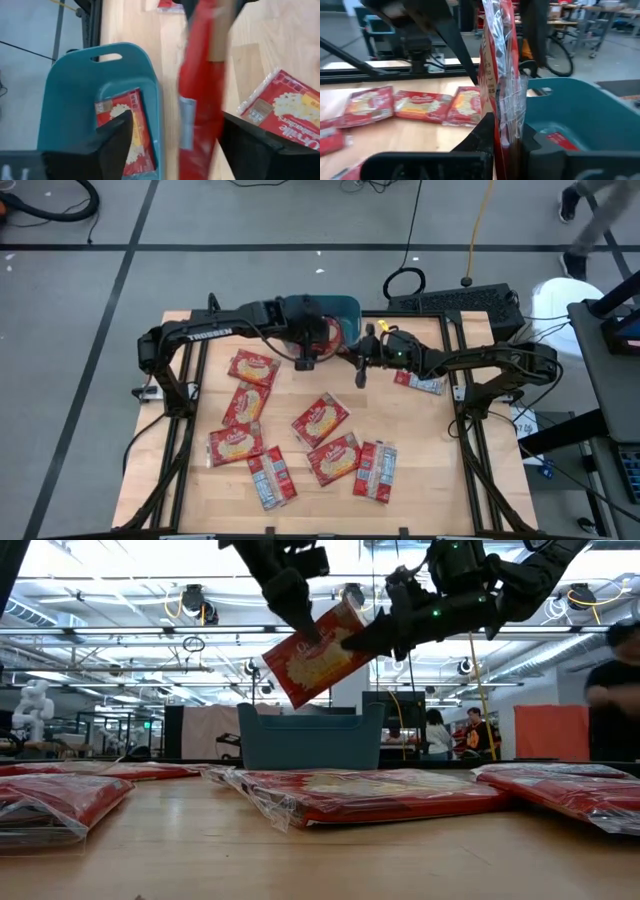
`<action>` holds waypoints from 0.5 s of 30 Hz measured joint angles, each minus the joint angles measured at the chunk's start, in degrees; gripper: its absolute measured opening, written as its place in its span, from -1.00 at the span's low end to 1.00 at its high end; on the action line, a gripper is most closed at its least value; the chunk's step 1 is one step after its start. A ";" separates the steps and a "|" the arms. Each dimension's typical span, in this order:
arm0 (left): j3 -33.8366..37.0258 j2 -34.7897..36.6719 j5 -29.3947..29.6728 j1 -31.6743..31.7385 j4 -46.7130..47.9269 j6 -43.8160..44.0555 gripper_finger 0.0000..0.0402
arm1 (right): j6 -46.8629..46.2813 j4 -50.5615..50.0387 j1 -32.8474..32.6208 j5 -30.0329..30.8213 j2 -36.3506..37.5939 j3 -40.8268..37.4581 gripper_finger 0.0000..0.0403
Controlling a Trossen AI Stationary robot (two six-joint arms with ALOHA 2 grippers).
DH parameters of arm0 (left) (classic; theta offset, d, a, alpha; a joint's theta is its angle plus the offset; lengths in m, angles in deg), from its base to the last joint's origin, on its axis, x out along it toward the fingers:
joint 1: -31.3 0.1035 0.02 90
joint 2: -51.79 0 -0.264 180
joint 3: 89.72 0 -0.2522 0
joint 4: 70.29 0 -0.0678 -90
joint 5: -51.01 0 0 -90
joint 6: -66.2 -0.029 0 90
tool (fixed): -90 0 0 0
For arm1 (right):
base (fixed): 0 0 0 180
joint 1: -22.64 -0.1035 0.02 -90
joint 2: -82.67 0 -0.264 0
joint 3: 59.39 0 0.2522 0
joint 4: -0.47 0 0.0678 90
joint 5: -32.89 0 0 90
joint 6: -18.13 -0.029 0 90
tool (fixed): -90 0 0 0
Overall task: Sort popcorn bags into baskets
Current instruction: Put the red popcorn bag into the blue bin
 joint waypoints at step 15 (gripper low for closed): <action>4.77 0.65 -0.31 0.24 -4.88 -0.28 -0.14 | 0.22 -1.28 1.22 -0.72 0.00 0.02 -0.92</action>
